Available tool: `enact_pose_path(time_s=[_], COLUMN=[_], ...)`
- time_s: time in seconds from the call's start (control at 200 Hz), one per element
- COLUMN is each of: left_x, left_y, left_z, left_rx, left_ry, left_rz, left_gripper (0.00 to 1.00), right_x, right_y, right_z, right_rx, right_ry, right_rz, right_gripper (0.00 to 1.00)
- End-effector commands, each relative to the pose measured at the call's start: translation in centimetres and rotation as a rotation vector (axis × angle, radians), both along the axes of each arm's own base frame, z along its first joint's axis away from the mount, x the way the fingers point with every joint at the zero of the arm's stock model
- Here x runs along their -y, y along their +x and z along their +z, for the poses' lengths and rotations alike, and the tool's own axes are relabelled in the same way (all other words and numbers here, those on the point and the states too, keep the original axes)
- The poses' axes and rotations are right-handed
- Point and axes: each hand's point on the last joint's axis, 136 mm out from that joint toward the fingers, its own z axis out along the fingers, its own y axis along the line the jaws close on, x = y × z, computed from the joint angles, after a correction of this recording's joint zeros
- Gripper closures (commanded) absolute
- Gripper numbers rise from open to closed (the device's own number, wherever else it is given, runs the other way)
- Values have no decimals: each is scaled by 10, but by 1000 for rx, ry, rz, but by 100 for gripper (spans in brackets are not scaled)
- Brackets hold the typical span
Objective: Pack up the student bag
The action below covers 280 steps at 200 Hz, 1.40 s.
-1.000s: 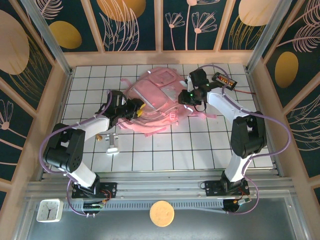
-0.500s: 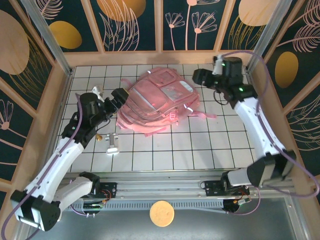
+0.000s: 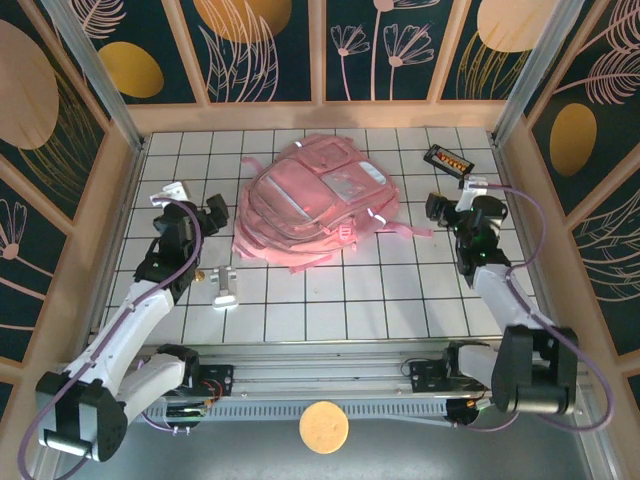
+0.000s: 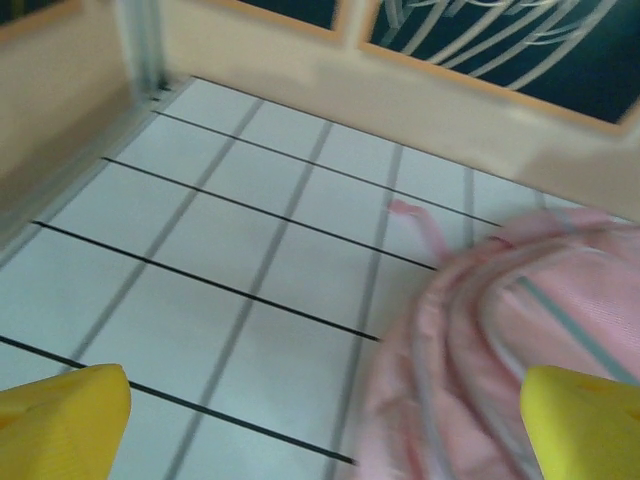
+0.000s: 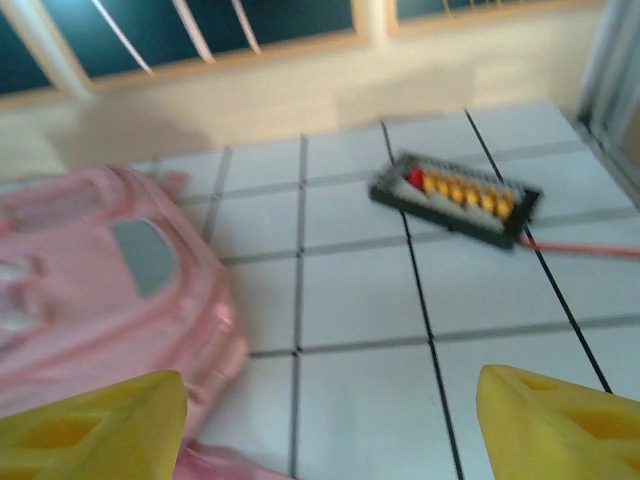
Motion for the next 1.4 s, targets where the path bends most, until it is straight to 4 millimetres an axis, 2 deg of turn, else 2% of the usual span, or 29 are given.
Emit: enact_pose_path(time_s=[0.0,0.055,0.135,0.195,0.275,0.39,0.4,0.515,0.59,0.726,0.846,1.021,1.121,1.211,1.331,1.351,1.366,1.396], left_x=[-32,-40,-48,-62,-79,-87,-87,-78,-70,-55,-49,-31,-43,-41,-40,-40,-39,-39], left_y=[16,18,17,13,10,9,9,17,15,20,25,6,19,27,26,25,24,24], left_z=[-4,-14,-19,-24,-40,-54,-55,-71,-70,-63,-68,-68,-76,-81,-80,-80,-79,-79], left_rx=[37,34,84,107,81,102,104,136,244,303,301,392,324,280,288,291,294,296], left_ry=[83,149,222,222,200,185,186,103,32,118,118,166,147,183,184,184,184,184], left_rz=[48,50,40,71,98,83,81,45,21,-82,-113,-188,-124,-91,-92,-94,-96,-96], left_gripper=[1,1,1,1,1,1,1,1,1,1,1,1,1,1,1,1,1,1], right_x=[8,7,8,4,0,9,10,13,13,10,9,7,6,8,10,10,10,10], right_y=[10,13,15,14,8,-16,-18,-23,-20,-18,-18,-15,-9,-9,-7,-7,-7,-7], right_z=[-12,-31,-44,-45,-46,-50,-45,-39,-42,-43,-44,-45,-48,-49,-49,-50,-50,-50], right_rx=[87,73,97,128,176,252,284,320,301,294,290,277,255,249,244,243,243,243], right_ry=[-4,-3,16,-5,-23,-18,-17,-18,-18,-20,-21,-26,-28,-25,-24,-24,-26,-25], right_rz=[-11,-3,-12,11,21,-42,-45,-64,-62,-47,-40,-24,-22,-32,-46,-49,-49,-52], right_gripper=[24,24,24,25,25,25,25,25,25,25,25,24,23,22,14,10,2,1])
